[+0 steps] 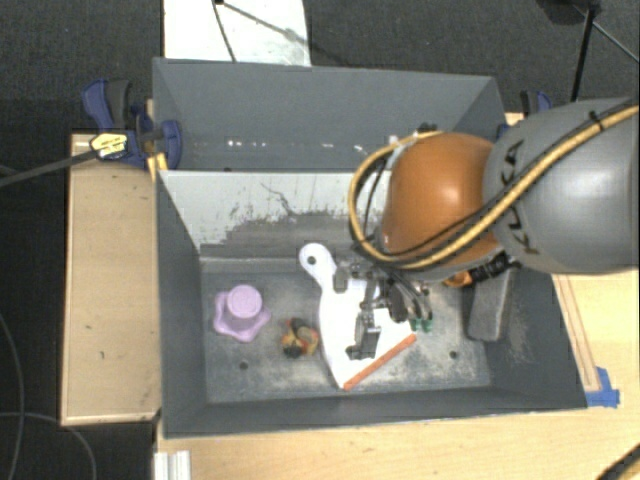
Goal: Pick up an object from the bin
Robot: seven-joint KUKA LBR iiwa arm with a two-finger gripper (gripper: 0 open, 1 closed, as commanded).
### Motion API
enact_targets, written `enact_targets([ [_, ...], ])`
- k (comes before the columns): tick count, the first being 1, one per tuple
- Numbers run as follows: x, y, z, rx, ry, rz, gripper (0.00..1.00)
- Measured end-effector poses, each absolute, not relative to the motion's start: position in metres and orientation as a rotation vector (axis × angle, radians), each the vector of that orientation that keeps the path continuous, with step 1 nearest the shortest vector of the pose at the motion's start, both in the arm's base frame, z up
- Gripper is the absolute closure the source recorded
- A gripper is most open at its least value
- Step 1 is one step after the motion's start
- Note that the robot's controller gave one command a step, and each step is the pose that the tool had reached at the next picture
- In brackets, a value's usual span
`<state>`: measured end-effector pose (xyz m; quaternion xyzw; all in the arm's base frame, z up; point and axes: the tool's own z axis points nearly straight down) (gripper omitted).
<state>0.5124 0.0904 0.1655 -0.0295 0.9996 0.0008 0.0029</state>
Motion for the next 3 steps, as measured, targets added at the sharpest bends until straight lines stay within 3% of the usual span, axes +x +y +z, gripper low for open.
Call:
enact_targets([
  [1, 0.518, 0.077, 0.139, -0.145, 3.136, 0.001, 0.00],
  [2, 0.528, 0.062, 0.128, 0.118, 3.137, 0.001, 0.00],
  [3, 0.551, 0.010, 0.137, -0.276, 3.126, 0.002, 0.00],
])
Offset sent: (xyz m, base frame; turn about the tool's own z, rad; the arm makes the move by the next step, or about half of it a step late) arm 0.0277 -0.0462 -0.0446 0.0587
